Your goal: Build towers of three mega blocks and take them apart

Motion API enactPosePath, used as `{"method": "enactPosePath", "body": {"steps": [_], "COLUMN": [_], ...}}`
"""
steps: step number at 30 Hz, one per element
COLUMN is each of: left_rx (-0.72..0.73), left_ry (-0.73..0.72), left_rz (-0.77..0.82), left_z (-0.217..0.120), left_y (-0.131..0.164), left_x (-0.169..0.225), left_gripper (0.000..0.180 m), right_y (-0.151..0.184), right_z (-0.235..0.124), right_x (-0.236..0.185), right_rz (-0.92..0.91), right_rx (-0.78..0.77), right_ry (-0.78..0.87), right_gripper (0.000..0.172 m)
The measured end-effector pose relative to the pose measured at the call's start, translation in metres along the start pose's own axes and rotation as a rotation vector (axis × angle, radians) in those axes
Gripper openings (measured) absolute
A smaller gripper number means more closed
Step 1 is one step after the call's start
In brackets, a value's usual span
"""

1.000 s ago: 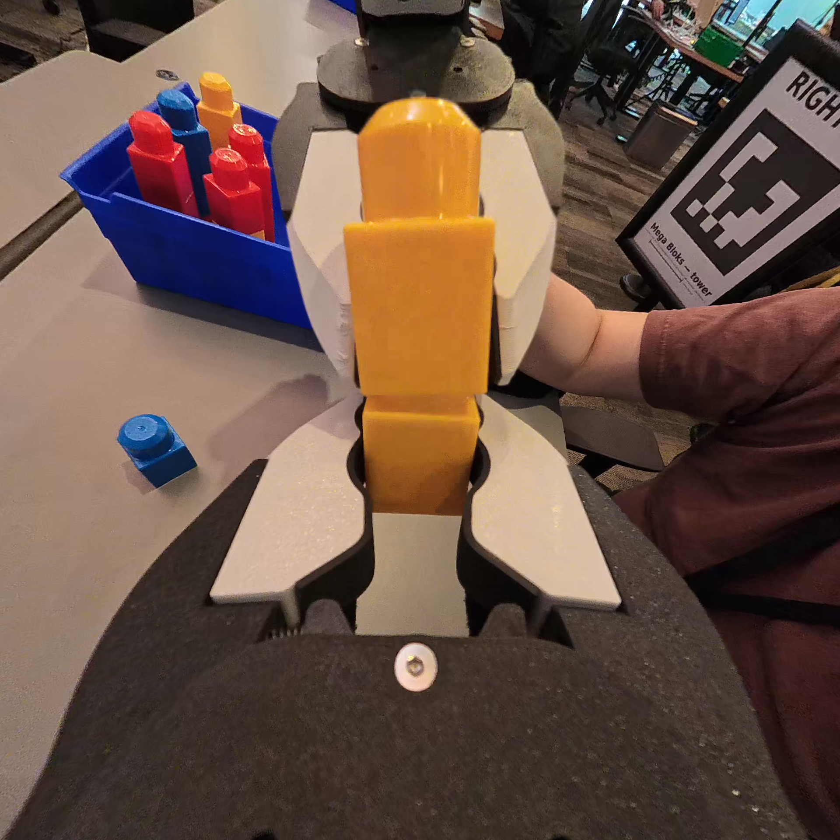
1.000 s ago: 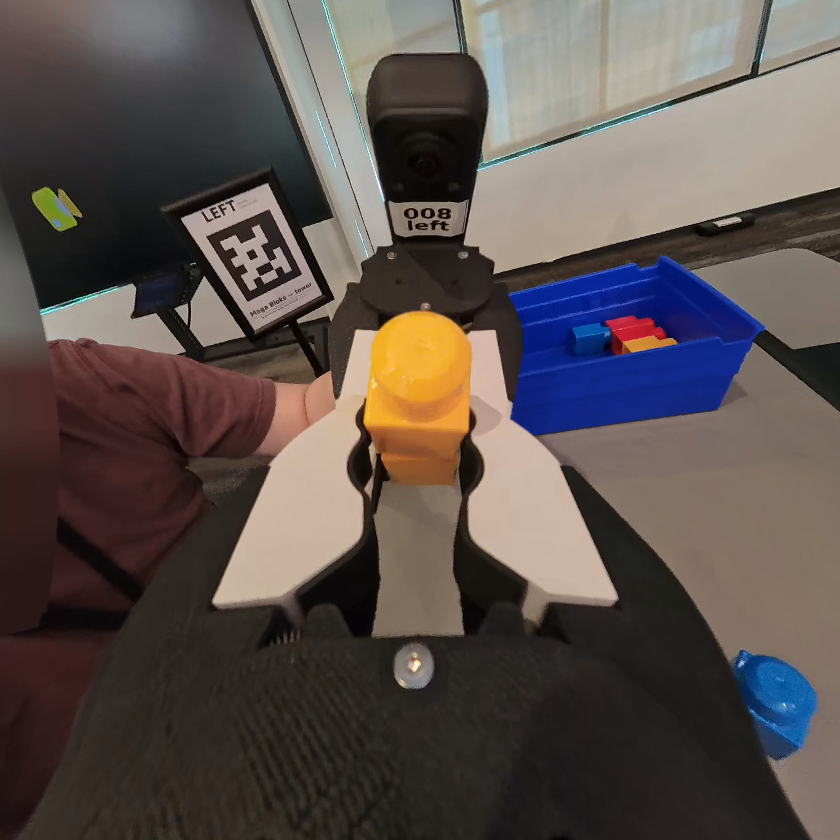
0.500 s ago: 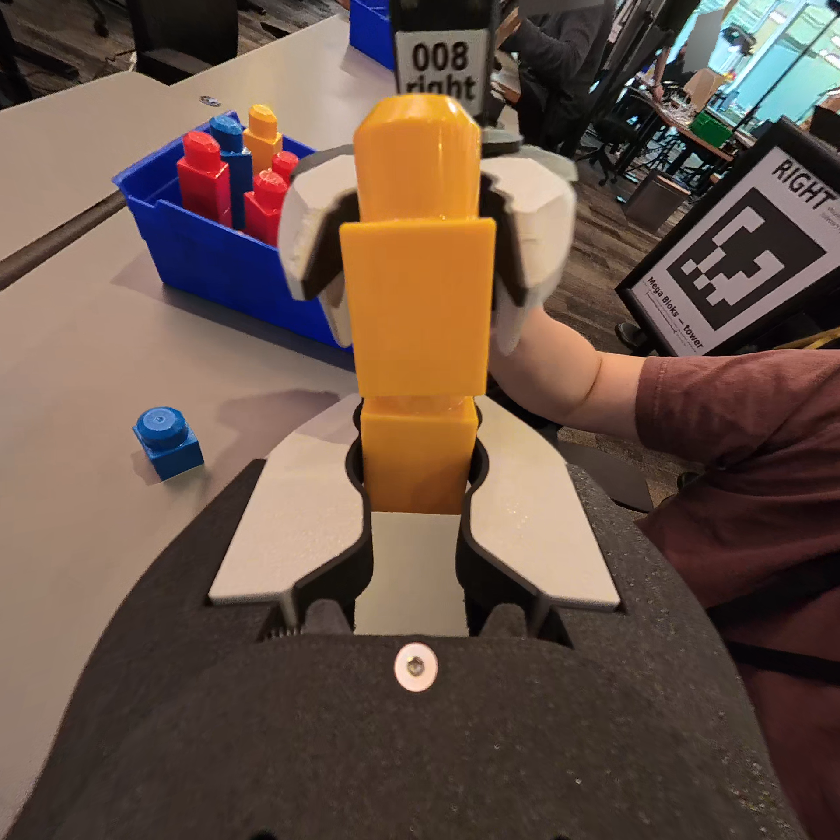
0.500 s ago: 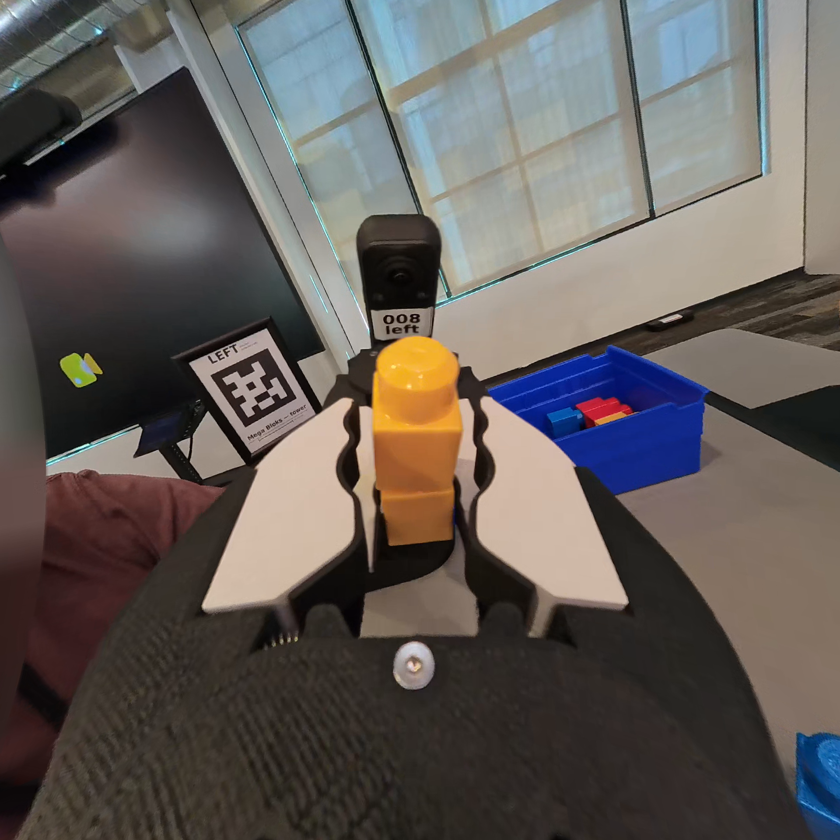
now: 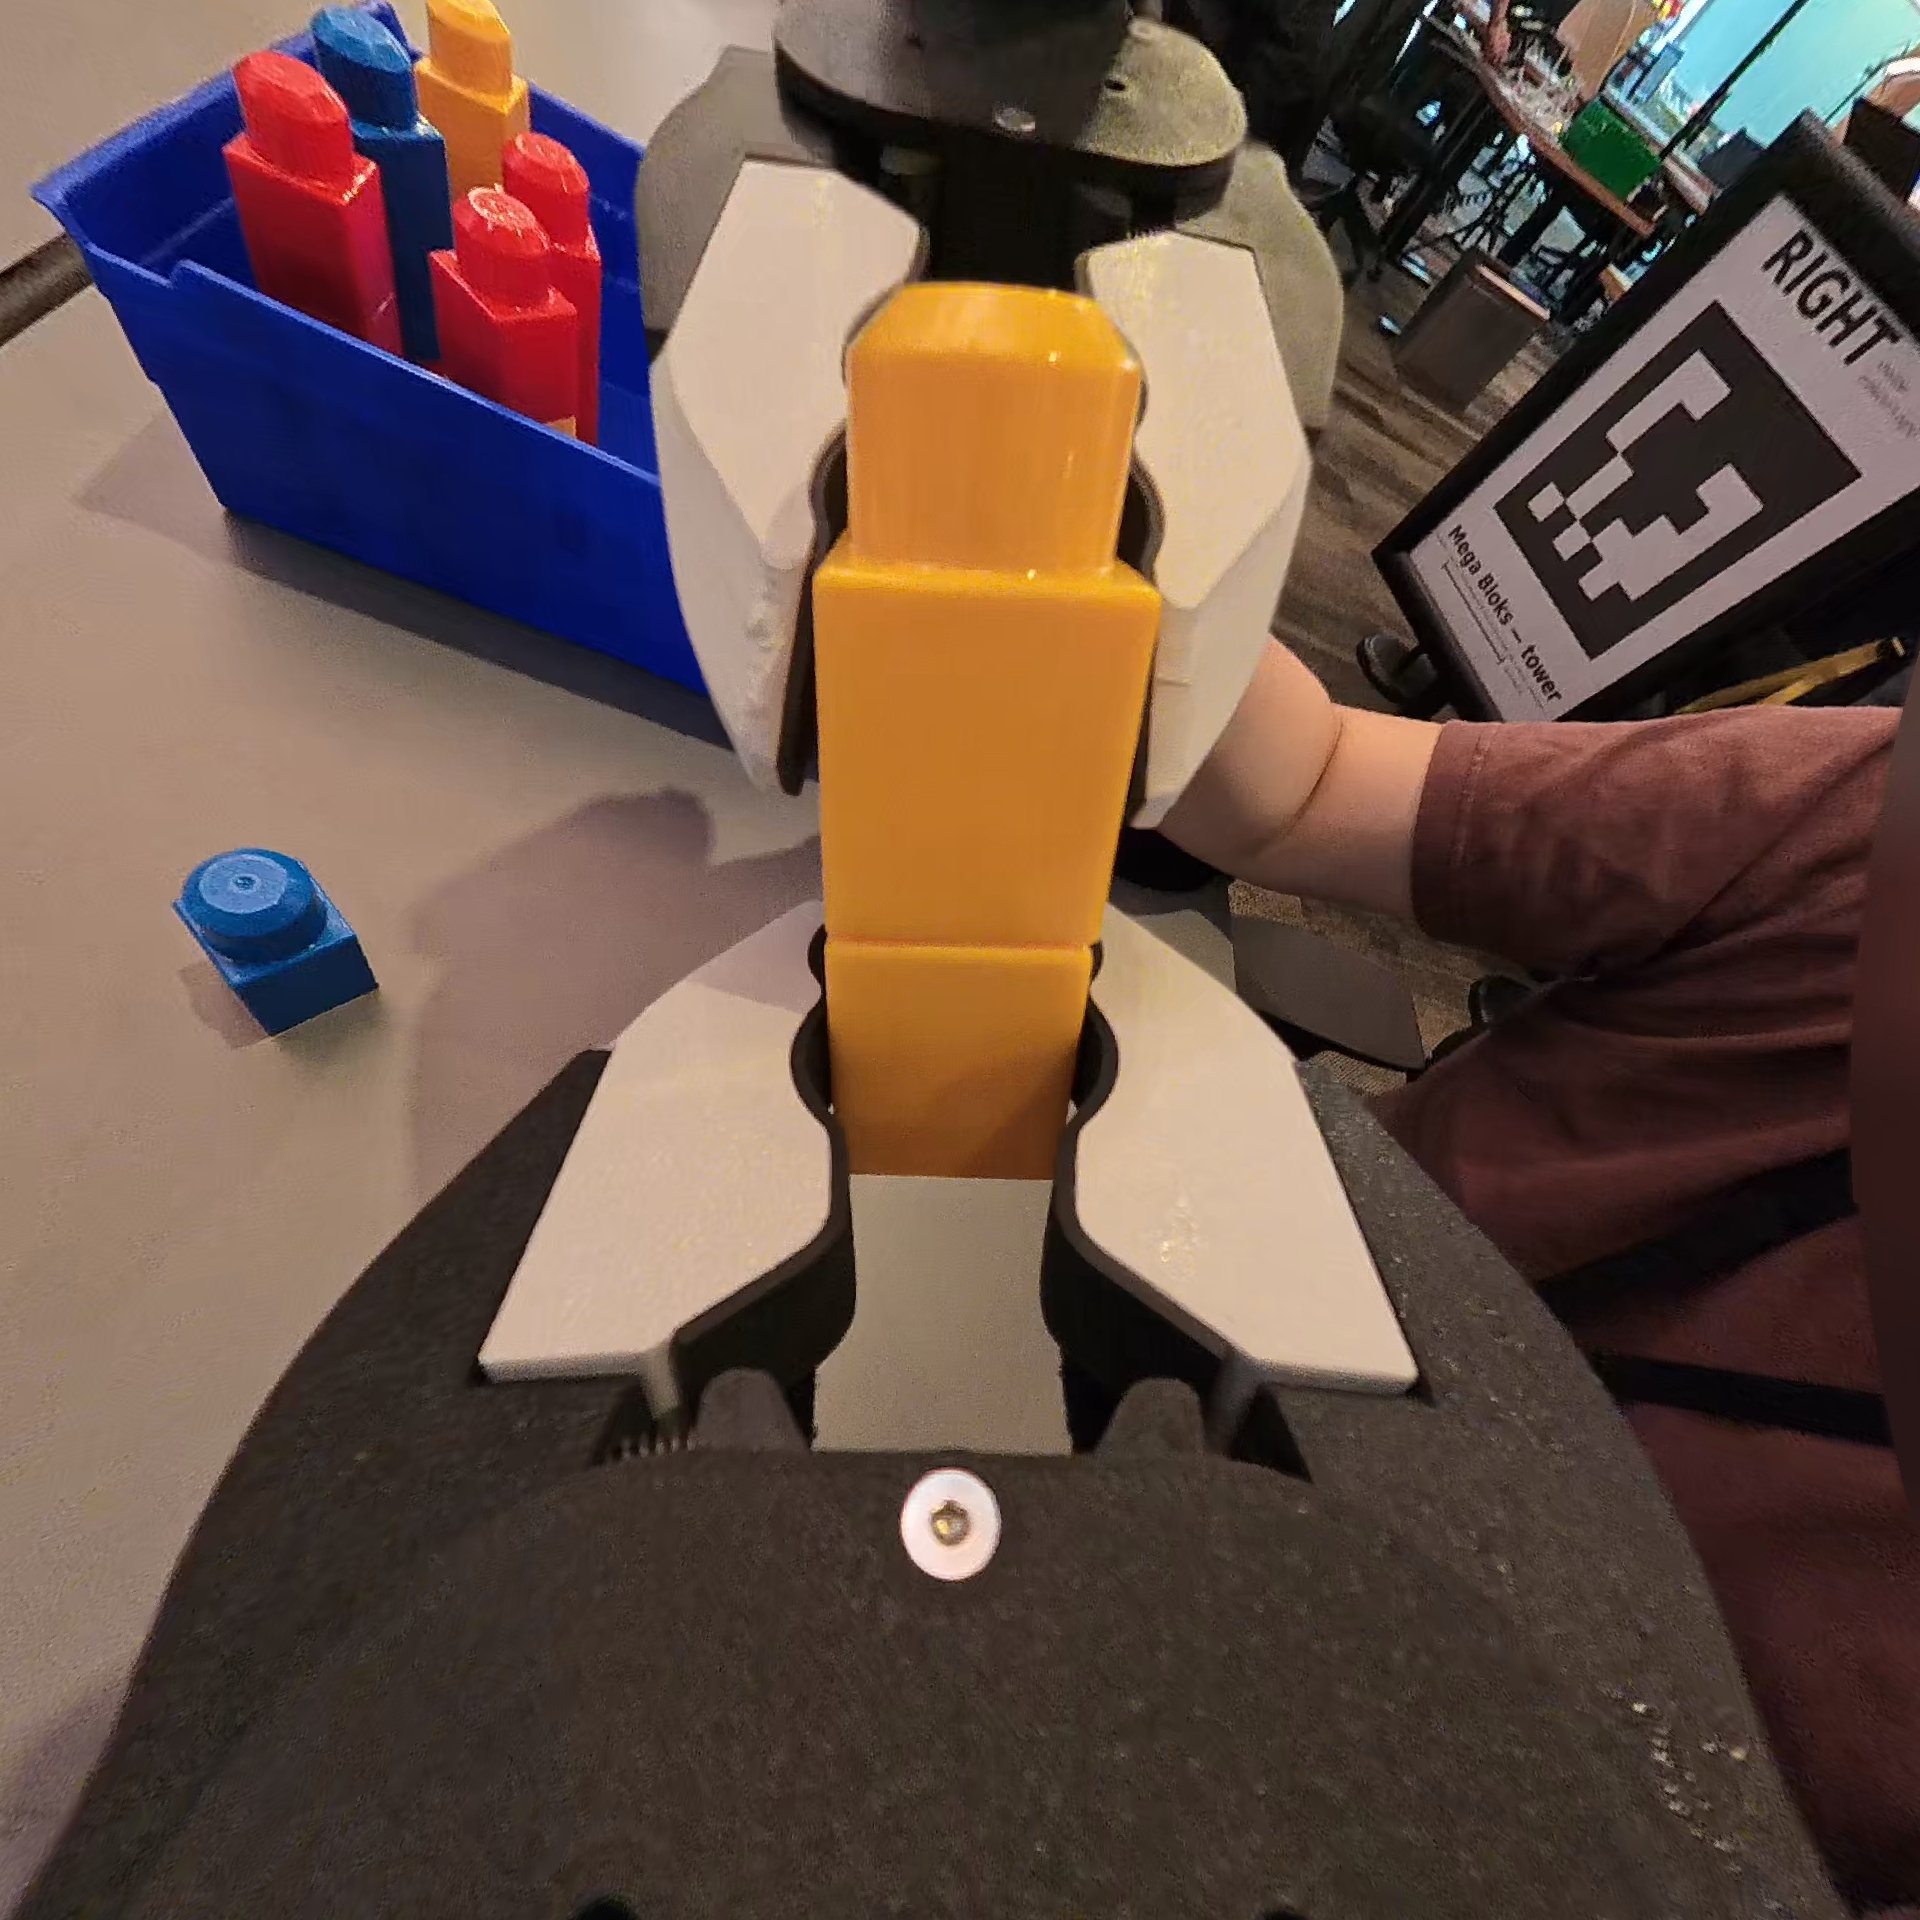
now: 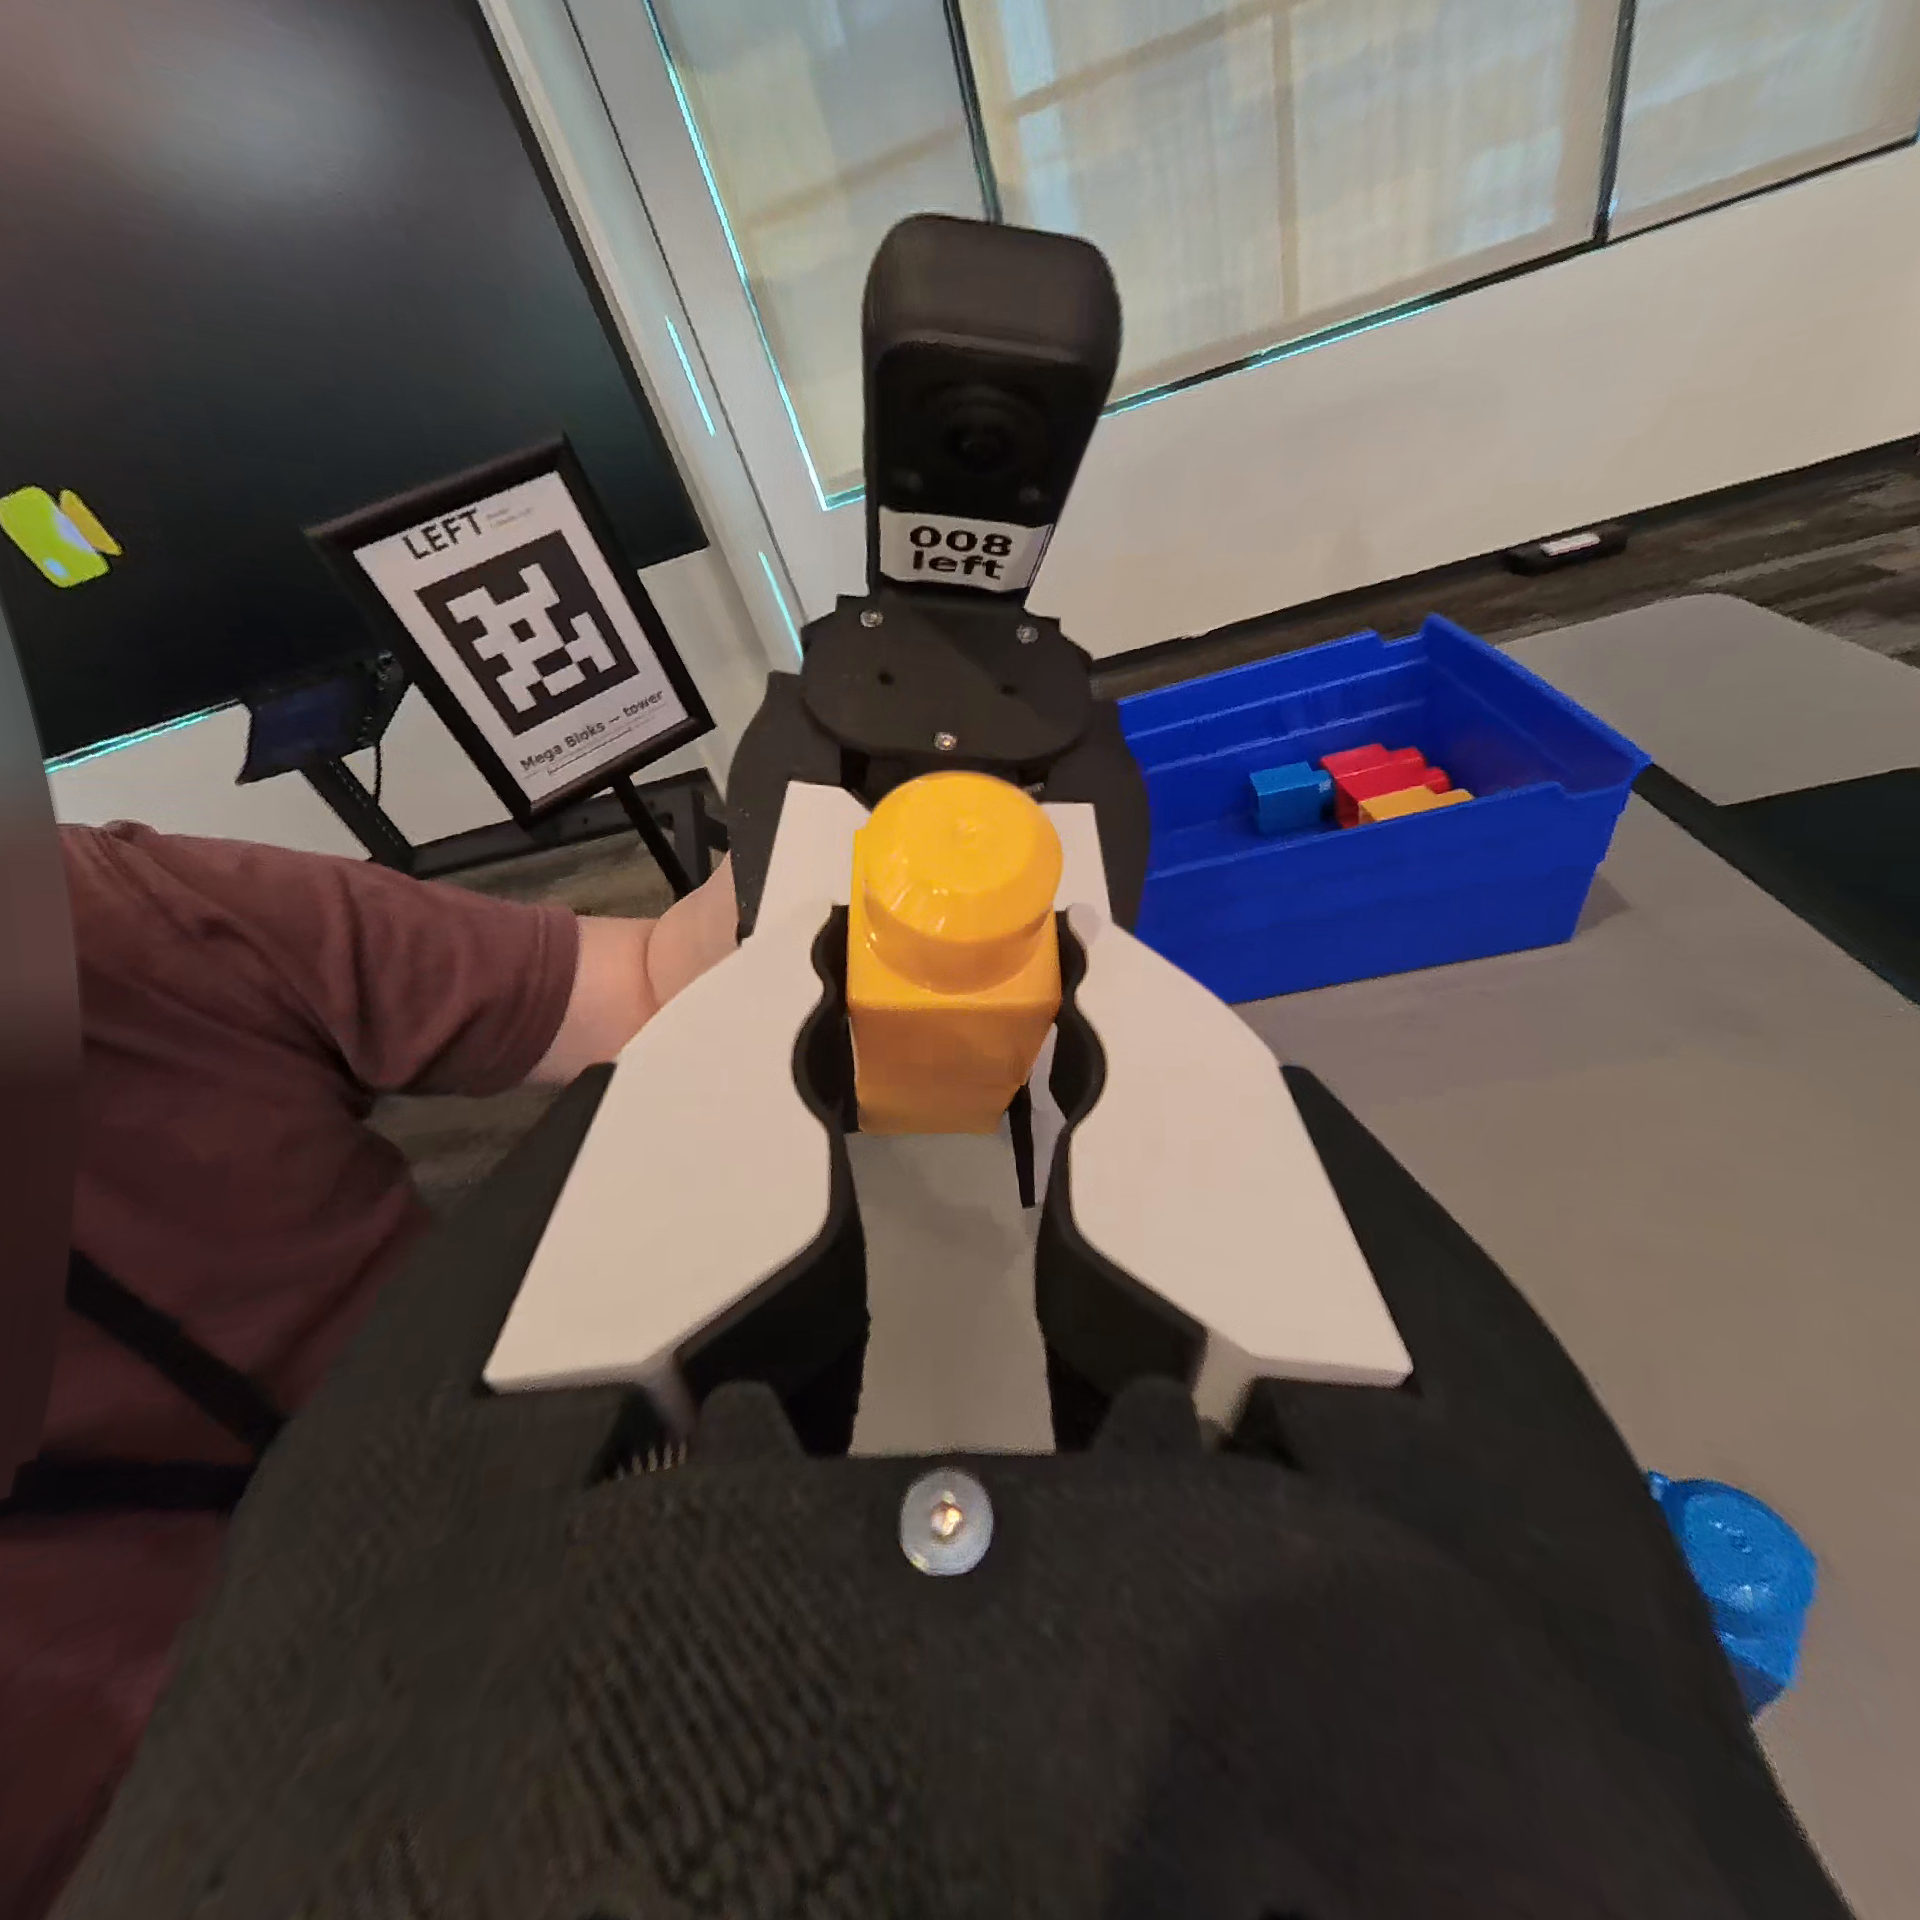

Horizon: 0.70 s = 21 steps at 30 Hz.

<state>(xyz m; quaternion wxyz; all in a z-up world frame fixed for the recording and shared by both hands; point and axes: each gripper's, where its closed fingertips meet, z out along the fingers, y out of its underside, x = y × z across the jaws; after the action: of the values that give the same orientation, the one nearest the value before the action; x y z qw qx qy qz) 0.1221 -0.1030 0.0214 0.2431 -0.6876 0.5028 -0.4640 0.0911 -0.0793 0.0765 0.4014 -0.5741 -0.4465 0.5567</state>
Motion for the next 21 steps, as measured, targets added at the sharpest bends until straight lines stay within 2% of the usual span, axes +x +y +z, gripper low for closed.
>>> {"method": "enactPosePath", "body": {"steps": [9,21], "left_rx": [0.034,0.028], "left_ry": [-0.014,-0.059], "left_rz": [0.009,0.008], "left_z": [-0.005,-0.009], "left_y": [-0.005,-0.004], "left_x": [-0.003,-0.010], "left_gripper": [0.040,0.041], "right_y": [-0.008,-0.007], "right_z": [0.005,0.008], "right_x": [0.003,0.007], "right_rz": [0.065,0.037], "right_rx": [0.113,0.118], "right_ry": [-0.037,-0.005], "right_gripper": [0.038,0.038]}}
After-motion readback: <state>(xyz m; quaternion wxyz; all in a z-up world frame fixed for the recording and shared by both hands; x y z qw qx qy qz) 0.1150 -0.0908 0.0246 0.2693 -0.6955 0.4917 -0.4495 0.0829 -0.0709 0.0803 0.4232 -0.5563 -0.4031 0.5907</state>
